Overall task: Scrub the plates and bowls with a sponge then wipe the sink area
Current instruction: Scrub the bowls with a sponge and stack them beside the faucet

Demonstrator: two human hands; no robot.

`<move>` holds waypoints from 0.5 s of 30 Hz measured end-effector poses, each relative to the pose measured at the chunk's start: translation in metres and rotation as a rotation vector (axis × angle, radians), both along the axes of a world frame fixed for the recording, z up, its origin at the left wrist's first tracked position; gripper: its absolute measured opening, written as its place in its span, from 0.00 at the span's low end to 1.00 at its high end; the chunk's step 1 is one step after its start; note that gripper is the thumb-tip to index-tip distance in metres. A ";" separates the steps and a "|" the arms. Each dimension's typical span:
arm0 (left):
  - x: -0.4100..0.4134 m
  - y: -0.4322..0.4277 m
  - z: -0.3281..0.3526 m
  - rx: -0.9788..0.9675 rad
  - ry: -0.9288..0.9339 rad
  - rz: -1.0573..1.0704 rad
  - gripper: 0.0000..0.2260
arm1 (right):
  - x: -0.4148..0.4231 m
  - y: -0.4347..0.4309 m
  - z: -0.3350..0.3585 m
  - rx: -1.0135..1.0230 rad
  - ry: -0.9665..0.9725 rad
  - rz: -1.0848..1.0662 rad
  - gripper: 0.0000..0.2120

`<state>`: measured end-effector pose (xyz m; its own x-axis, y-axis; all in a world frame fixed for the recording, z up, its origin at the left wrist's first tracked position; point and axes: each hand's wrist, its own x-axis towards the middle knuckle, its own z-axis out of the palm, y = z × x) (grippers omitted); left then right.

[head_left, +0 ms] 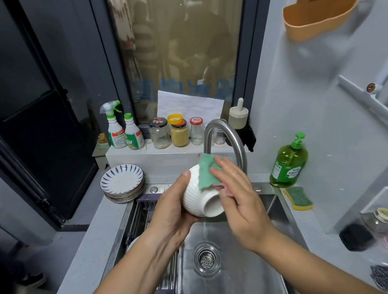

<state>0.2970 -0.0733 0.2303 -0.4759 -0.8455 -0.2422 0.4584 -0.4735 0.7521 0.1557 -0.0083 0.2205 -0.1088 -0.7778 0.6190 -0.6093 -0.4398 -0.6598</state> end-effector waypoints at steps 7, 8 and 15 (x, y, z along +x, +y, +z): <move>-0.003 0.010 0.006 0.031 0.083 -0.051 0.17 | 0.008 0.002 0.025 0.106 -0.460 0.076 0.08; -0.004 0.009 0.009 0.022 0.099 -0.064 0.17 | 0.007 0.000 0.027 0.100 -0.431 0.101 0.09; -0.008 0.012 0.008 0.142 0.271 -0.041 0.22 | 0.006 -0.003 0.011 -0.002 -0.157 -0.085 0.28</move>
<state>0.2895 -0.0617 0.2379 -0.5726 -0.7908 -0.2163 0.6114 -0.5877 0.5299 0.1622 -0.0110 0.2315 -0.2696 -0.7603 0.5910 -0.5340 -0.3927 -0.7487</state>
